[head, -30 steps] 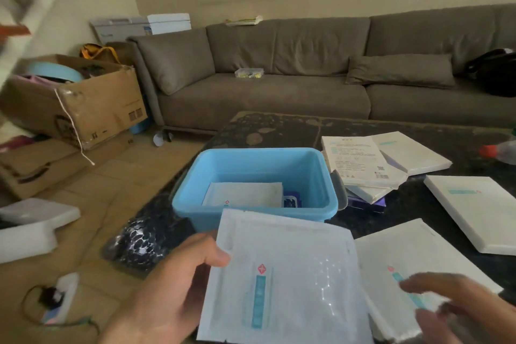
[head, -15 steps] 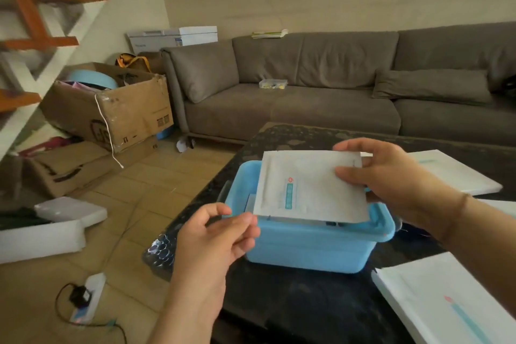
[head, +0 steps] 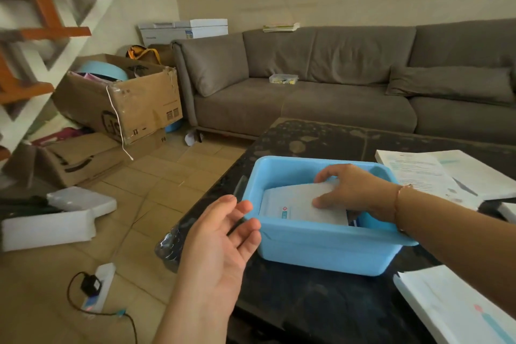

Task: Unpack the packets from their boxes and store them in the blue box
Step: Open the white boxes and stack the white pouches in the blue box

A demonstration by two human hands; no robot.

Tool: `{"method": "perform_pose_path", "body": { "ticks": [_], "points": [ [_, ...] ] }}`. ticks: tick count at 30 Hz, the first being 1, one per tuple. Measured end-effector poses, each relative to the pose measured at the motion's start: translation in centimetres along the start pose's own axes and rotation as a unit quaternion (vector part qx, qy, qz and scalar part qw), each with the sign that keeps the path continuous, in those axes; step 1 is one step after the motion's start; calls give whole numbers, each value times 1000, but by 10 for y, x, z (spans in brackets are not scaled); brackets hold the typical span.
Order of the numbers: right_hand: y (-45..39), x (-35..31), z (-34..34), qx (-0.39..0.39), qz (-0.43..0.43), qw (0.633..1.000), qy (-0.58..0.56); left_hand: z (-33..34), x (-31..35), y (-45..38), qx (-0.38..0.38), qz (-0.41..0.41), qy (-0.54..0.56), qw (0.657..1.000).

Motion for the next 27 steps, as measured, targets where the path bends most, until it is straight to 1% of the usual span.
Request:
{"method": "perform_pose_path", "body": {
  "ticks": [3,5,8,12,13,15,17,18,20,21,22,23,24,25,27],
  "points": [
    [1,-5,2,-4,-33,986,162,2,1,2,8,3,4,1000],
    [1,-8,4,-6,-47,971,233,4,0,3,8,-2,4,1000],
    [1,-11,6,-26,-72,952,298,6,-2,4,6,-10,0,1000],
    [3,-13,8,-25,-107,940,323,8,-3,4,5,13,-15,1000],
    [6,-14,5,-9,-111,935,336,9,-3,5,2,25,-27,999],
    [19,-16,-10,59,-122,931,340,13,-6,6,-15,53,-64,996],
    [53,-14,-30,152,-165,934,278,16,-13,9,-37,90,-120,988],
    [76,-8,-39,208,-205,928,231,17,-17,12,-49,118,-164,978],
    [132,14,-47,318,-272,895,151,20,-31,21,-86,164,-256,949],
    [158,33,-45,362,-284,878,131,21,-41,25,-118,163,-290,936],
    [176,54,-39,386,-276,869,137,22,-54,29,-156,141,-313,926],
    [189,75,-31,388,-256,870,164,22,-67,32,-190,106,-333,918],
    [197,92,-21,372,-240,872,209,23,-81,34,-216,69,-359,905],
    [200,108,-10,340,-237,870,268,23,-93,37,-236,42,-394,887],
    [198,135,10,267,-252,859,357,25,-112,39,-258,18,-482,837]
  ]
}}
Point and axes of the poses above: each hand's wrist, its own y-axis away from the middle knuckle, its own z-axis out of the palm, x = y × z, the point moved 4 cm from there along -y, towards the middle knuckle, and after that the axes turned 11 degrees about y, right-handed, at the moved point
